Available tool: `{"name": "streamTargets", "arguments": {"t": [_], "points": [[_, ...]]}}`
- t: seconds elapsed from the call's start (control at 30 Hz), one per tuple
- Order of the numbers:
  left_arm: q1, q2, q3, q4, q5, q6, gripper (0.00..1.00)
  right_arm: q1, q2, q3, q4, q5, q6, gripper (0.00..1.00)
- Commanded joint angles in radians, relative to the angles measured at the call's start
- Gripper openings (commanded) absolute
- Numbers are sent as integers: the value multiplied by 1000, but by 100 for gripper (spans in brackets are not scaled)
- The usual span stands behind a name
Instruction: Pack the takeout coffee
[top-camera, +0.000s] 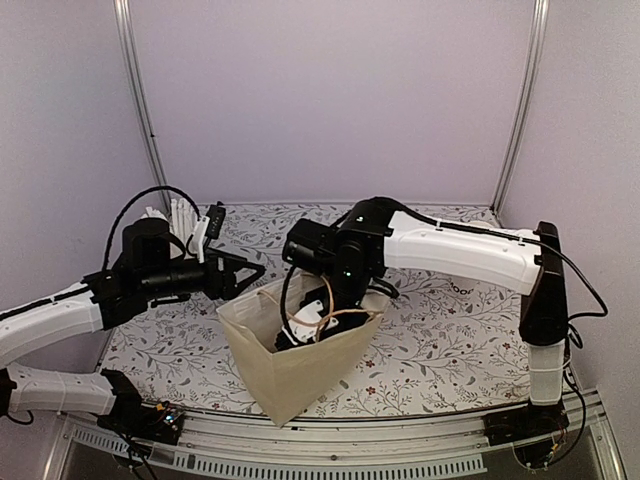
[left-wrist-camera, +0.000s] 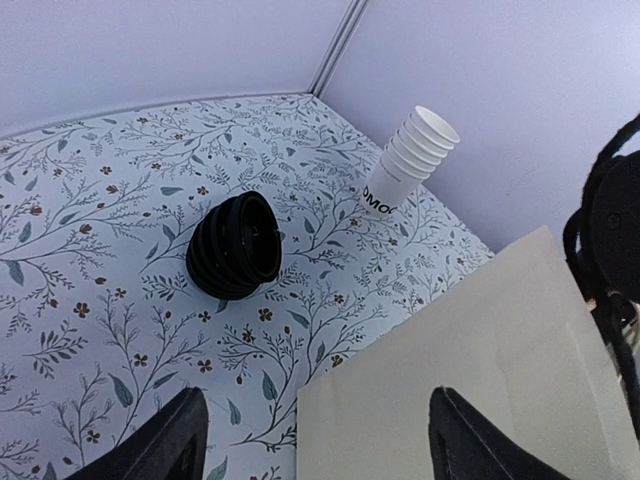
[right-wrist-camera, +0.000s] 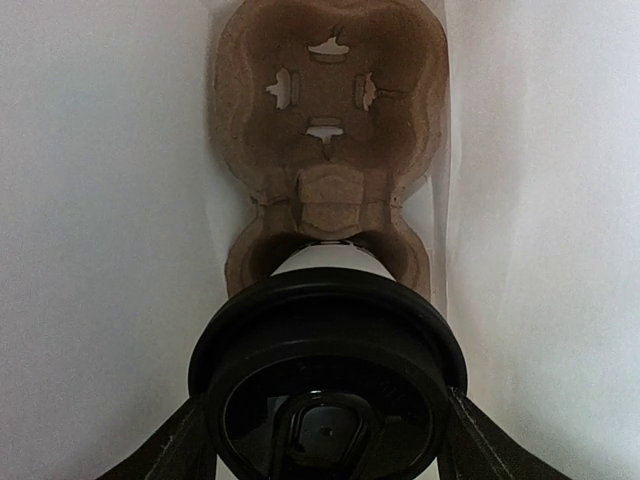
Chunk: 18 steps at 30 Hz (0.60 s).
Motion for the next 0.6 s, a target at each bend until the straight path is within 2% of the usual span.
{"name": "streamTargets", "arguments": {"t": [0.0,0.07,0.3,0.57], "points": [[12,-24,-20,-25,-28,-2,78,-21,96,-13,-63,-106,-2,49],[13,-27,-8,-37,-30,1,78,-28,119,-10,-50,-108,13,49],[14,-72,100,-243,-54,50,79,-34,162,-11,-31,-123,49,49],[8,-83,230,-462,94,99,80,-36,196,-39,-1,-78,109,49]]}}
